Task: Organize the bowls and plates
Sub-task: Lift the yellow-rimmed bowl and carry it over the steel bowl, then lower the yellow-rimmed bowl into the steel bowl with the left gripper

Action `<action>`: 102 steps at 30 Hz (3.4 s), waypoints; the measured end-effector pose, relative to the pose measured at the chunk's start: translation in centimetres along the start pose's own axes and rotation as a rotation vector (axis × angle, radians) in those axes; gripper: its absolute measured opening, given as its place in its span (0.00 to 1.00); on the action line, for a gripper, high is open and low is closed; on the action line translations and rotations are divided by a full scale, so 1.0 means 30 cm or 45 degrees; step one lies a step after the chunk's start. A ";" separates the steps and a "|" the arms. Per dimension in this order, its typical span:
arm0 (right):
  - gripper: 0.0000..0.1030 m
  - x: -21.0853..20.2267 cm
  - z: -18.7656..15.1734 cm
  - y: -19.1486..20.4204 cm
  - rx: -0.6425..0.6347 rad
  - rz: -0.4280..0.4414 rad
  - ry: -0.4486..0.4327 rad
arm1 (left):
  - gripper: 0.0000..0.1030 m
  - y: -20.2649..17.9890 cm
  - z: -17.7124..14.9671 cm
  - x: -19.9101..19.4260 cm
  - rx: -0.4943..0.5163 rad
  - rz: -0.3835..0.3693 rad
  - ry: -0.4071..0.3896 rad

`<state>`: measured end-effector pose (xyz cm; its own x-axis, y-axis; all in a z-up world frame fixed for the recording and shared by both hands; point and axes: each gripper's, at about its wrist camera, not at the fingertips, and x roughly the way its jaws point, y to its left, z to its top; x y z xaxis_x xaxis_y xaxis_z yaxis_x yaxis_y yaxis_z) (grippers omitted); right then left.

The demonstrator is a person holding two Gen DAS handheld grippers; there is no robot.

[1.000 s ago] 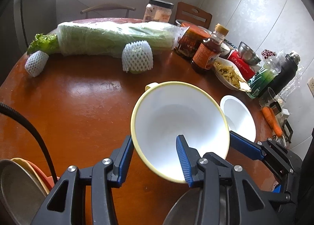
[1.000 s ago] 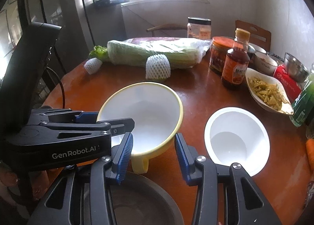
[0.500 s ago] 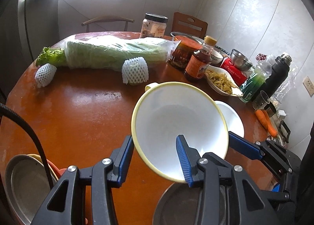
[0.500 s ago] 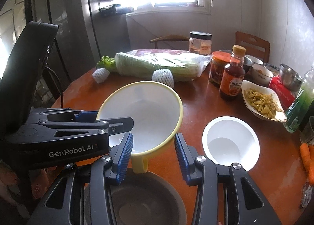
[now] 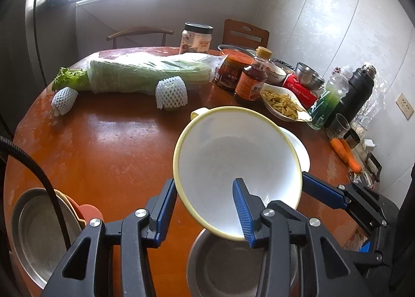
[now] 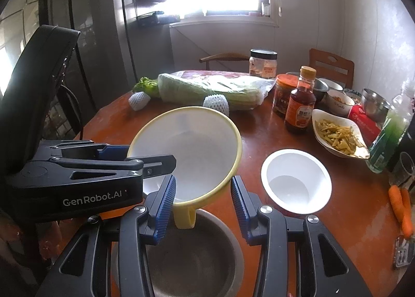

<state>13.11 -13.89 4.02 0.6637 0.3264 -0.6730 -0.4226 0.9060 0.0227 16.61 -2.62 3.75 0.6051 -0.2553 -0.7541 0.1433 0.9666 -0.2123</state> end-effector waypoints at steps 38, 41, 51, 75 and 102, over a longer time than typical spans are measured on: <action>0.44 -0.142 -0.233 0.037 -0.010 0.002 -0.011 | 0.44 -0.110 -0.233 -0.065 0.072 0.045 0.013; 0.44 -0.133 -0.256 0.036 -0.006 0.001 0.007 | 0.44 -0.112 -0.248 -0.057 0.076 0.051 0.019; 0.44 -0.102 -0.303 0.047 -0.015 0.002 0.053 | 0.44 -0.110 -0.278 -0.046 0.080 0.071 0.025; 0.44 -0.066 -0.316 0.060 -0.073 -0.066 0.085 | 0.44 -0.100 -0.297 -0.007 0.091 0.069 0.057; 0.46 -0.042 -0.304 0.077 -0.134 -0.105 0.110 | 0.44 -0.100 -0.296 -0.005 0.118 0.063 0.054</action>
<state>5.66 -14.66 -1.82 0.6450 0.2238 -0.7307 -0.4341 0.8942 -0.1094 9.12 -5.67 -1.02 0.5798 -0.2059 -0.7883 0.1867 0.9754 -0.1174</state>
